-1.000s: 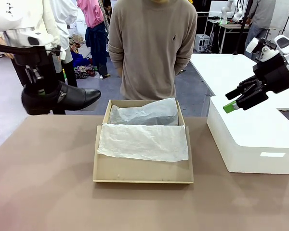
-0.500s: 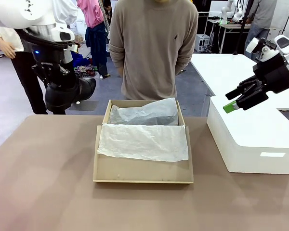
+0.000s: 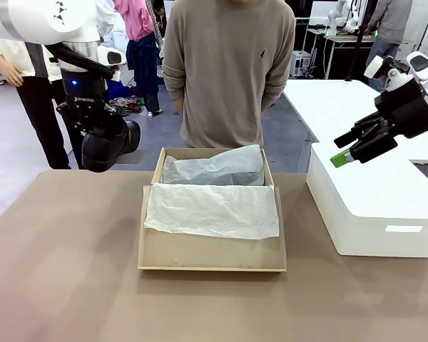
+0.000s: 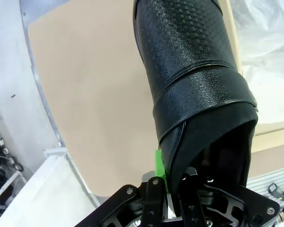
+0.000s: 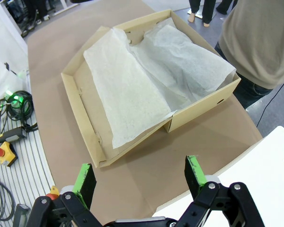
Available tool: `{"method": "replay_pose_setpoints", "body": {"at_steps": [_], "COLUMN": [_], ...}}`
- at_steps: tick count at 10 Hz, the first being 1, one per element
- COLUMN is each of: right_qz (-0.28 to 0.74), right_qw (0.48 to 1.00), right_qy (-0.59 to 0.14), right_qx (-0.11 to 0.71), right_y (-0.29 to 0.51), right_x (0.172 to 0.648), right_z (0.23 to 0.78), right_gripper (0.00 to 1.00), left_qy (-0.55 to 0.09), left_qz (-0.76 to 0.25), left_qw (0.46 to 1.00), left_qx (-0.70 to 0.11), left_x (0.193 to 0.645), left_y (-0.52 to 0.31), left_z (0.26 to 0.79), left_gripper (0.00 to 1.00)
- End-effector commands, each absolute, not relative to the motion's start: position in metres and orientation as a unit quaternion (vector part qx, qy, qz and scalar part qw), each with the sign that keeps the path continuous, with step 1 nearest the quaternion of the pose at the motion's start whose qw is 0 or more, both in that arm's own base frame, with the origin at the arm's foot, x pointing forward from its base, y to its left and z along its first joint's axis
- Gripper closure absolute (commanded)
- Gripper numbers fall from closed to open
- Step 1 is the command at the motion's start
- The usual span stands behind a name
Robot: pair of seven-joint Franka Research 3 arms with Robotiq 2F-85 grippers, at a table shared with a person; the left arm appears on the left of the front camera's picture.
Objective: Pack the shoes into the box.
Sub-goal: Place the other shoe of the Shoes into the Shoes Box.
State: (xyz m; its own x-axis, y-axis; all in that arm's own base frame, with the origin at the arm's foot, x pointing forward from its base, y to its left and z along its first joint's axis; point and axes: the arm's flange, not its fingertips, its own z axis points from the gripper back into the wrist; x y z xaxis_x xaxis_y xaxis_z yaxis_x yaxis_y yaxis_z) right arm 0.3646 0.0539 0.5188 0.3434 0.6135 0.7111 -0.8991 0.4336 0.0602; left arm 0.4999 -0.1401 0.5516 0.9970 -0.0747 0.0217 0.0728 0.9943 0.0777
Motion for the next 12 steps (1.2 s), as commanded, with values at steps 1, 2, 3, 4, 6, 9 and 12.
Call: {"method": "replay_pose_setpoints", "body": {"at_steps": [1, 2, 3, 4, 6, 9, 12], "right_qz": [0.486, 0.486, 0.486, 0.486, 0.486, 0.486, 0.486], "right_qw": [0.774, 0.774, 0.774, 0.774, 0.774, 0.774, 0.774], "right_qy": [-0.327, -0.327, -0.327, -0.327, -0.327, -0.327, -0.327], "right_qx": [0.240, 0.240, 0.240, 0.240, 0.240, 0.240, 0.240], "right_y": [0.055, 0.055, 0.055, 0.055, 0.055, 0.055, 0.055], "right_x": [0.367, 0.367, 0.367, 0.367, 0.367, 0.367, 0.367], "right_z": [0.517, 0.517, 0.517, 0.517, 0.517, 0.517, 0.517], "right_gripper": [0.00, 0.00, 0.00, 0.00, 0.00, 0.00, 0.00], "left_qy": [-0.013, -0.013, -0.013, -0.013, -0.009, -0.051, -0.060], "left_qz": [-0.044, -0.044, -0.044, -0.044, -0.037, 0.086, 0.198], "left_qw": [0.998, 0.998, 0.998, 0.998, 0.999, 0.994, 0.978], "left_qx": [0.038, 0.038, 0.038, 0.038, 0.039, 0.030, 0.008], "left_x": [0.500, 0.500, 0.500, 0.500, 0.502, 0.499, 0.496], "left_y": [-0.135, -0.135, -0.135, -0.135, -0.139, -0.170, -0.214], "left_z": [0.553, 0.553, 0.553, 0.553, 0.548, 0.563, 0.567], "left_gripper": [1.00, 1.00, 1.00, 1.00, 1.00, 1.00, 1.00]}}
